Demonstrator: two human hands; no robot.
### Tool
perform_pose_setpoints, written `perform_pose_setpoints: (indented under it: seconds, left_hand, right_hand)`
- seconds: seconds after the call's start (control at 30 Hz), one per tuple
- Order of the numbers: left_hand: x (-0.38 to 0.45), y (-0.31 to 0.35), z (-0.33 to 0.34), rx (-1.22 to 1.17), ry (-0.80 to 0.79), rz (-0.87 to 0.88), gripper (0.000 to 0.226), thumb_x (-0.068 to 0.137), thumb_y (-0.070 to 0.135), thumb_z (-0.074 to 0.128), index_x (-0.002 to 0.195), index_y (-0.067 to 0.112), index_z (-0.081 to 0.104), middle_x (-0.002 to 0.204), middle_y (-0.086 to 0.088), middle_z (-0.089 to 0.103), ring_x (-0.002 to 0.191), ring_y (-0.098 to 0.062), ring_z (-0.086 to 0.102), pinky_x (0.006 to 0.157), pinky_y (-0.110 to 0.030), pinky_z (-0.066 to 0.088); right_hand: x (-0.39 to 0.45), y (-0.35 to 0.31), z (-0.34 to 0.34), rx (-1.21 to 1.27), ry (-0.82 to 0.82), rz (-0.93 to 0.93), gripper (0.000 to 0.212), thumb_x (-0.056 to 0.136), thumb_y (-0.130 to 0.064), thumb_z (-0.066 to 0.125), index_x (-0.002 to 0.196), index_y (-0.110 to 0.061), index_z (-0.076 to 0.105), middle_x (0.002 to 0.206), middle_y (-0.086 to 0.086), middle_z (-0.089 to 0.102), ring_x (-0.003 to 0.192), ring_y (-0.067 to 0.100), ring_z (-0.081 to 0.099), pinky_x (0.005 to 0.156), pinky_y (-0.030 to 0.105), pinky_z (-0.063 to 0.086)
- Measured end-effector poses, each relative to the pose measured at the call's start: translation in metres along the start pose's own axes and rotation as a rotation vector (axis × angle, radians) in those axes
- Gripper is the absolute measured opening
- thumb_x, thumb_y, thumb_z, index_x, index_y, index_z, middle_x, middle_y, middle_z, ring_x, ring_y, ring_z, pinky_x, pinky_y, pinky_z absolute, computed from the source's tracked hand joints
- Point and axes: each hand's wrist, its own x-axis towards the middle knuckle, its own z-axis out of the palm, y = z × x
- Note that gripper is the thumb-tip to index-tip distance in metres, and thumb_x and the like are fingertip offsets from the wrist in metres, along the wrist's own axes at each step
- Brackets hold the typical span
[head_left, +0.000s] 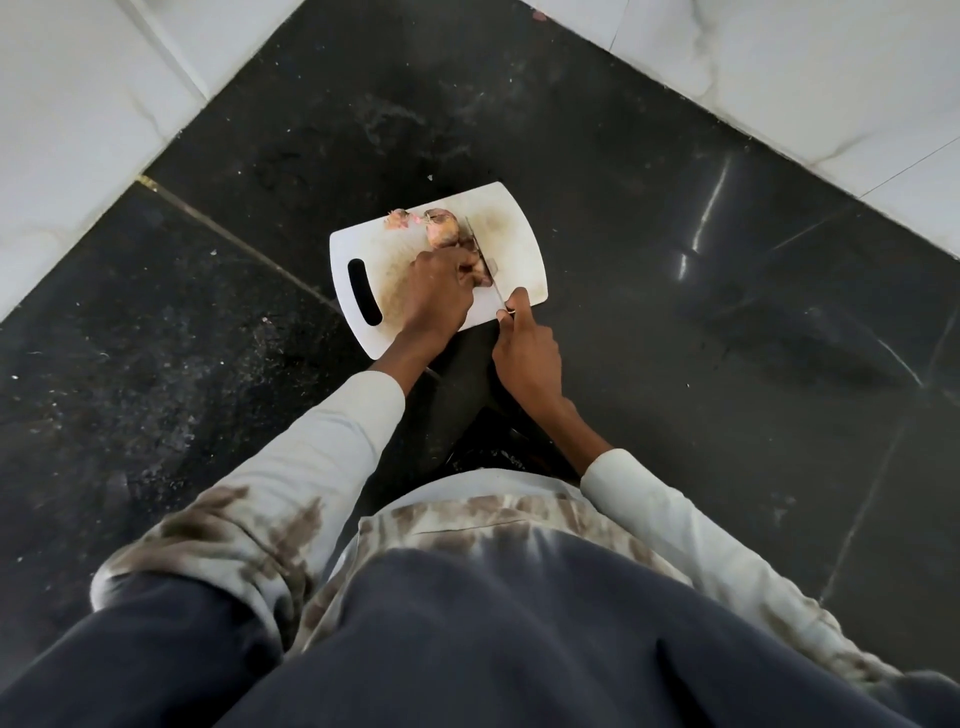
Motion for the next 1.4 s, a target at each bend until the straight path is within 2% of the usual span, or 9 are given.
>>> perform_pose_setpoints:
  seconds: [0.17,0.3,0.47,0.7,0.93,1.03,1.17,1.3,1.4]
  left_hand:
    - [0.003,0.002,-0.003,-0.008,-0.072,-0.027,0.016,0.085,0.008,0.082,0.101,0.012,0.083,0.114,-0.002,0.081,0.121,-0.020,0.070,0.094,-0.024,0.051]
    - [0.004,0.002,-0.008,-0.008,-0.125,-0.020,0.022,0.088,0.007,0.081,0.110,0.008,0.080,0.118,-0.003,0.079,0.119,-0.021,0.071,0.101,-0.034,0.057]
    - [0.004,0.000,-0.011,-0.032,-0.152,0.050,0.015,0.088,-0.002,0.075,0.100,0.008,0.074,0.100,0.000,0.079,0.110,-0.012,0.074,0.098,-0.031,0.059]
    - [0.001,-0.002,-0.014,-0.097,-0.133,0.074,0.025,0.086,0.005,0.084,0.109,0.007,0.076,0.115,-0.004,0.078,0.108,-0.017,0.072,0.094,-0.029,0.059]
    - [-0.007,-0.008,-0.029,-0.322,-0.068,-0.033,0.018,0.089,-0.001,0.081,0.104,0.005,0.074,0.107,0.004,0.078,0.090,-0.004,0.077,0.083,-0.024,0.065]
    - [-0.010,-0.015,-0.036,-0.361,-0.072,-0.082,0.018,0.089,-0.004,0.079,0.105,0.001,0.073,0.108,-0.001,0.079,0.092,-0.009,0.078,0.086,-0.030,0.066]
    - [-0.013,-0.022,-0.042,-0.388,-0.015,-0.151,0.020,0.087,0.005,0.086,0.102,0.007,0.073,0.098,0.006,0.078,0.089,-0.002,0.075,0.086,-0.018,0.060]
    - [-0.012,-0.030,-0.045,-0.487,0.105,-0.264,0.011,0.096,-0.004,0.070,0.107,-0.003,0.070,0.104,-0.013,0.077,0.096,-0.022,0.075,0.097,-0.039,0.062]
    - [-0.011,-0.042,-0.050,-0.618,0.215,-0.368,0.015,0.103,0.000,0.063,0.109,-0.013,0.068,0.103,-0.018,0.077,0.094,-0.024,0.079,0.095,-0.042,0.064]
  right_hand:
    - [0.009,0.007,-0.011,0.305,0.027,-0.013,0.008,0.111,-0.029,0.041,0.113,-0.024,0.046,0.074,0.005,0.059,0.061,0.016,0.052,0.057,0.035,0.043]
    - [0.030,0.000,-0.025,0.341,0.110,0.001,0.006,0.109,-0.037,0.045,0.106,-0.032,0.047,0.068,-0.001,0.059,0.053,0.010,0.047,0.051,0.031,0.039]
    - [0.042,0.013,-0.034,0.173,0.133,0.007,0.020,0.102,-0.039,0.059,0.115,-0.031,0.046,0.082,-0.001,0.067,0.072,0.019,0.066,0.067,0.038,0.055]
    - [0.056,0.002,-0.034,0.412,0.030,0.058,0.054,0.087,-0.050,0.081,0.128,-0.026,0.056,0.114,-0.006,0.067,0.110,0.017,0.066,0.092,0.039,0.058]
    - [0.068,-0.022,-0.023,0.494,-0.082,0.009,0.037,0.090,-0.038,0.082,0.113,-0.018,0.061,0.098,-0.004,0.066,0.089,0.010,0.062,0.078,0.029,0.052]
    - [0.070,-0.031,-0.015,0.438,-0.086,-0.026,0.032,0.092,-0.031,0.078,0.116,-0.017,0.063,0.099,-0.003,0.067,0.087,0.013,0.064,0.072,0.025,0.051]
    - [0.070,-0.040,-0.010,0.421,-0.096,-0.044,0.033,0.089,-0.027,0.080,0.115,-0.022,0.060,0.094,-0.014,0.063,0.082,0.006,0.062,0.064,0.015,0.043]
    - [0.071,-0.051,-0.007,0.377,-0.109,-0.100,0.032,0.088,-0.027,0.079,0.112,-0.026,0.059,0.098,-0.011,0.064,0.089,0.010,0.063,0.067,0.013,0.045]
    - [0.073,-0.050,-0.007,0.331,-0.112,-0.104,0.033,0.088,-0.026,0.079,0.116,-0.025,0.060,0.112,-0.001,0.068,0.107,0.020,0.062,0.082,0.027,0.051]
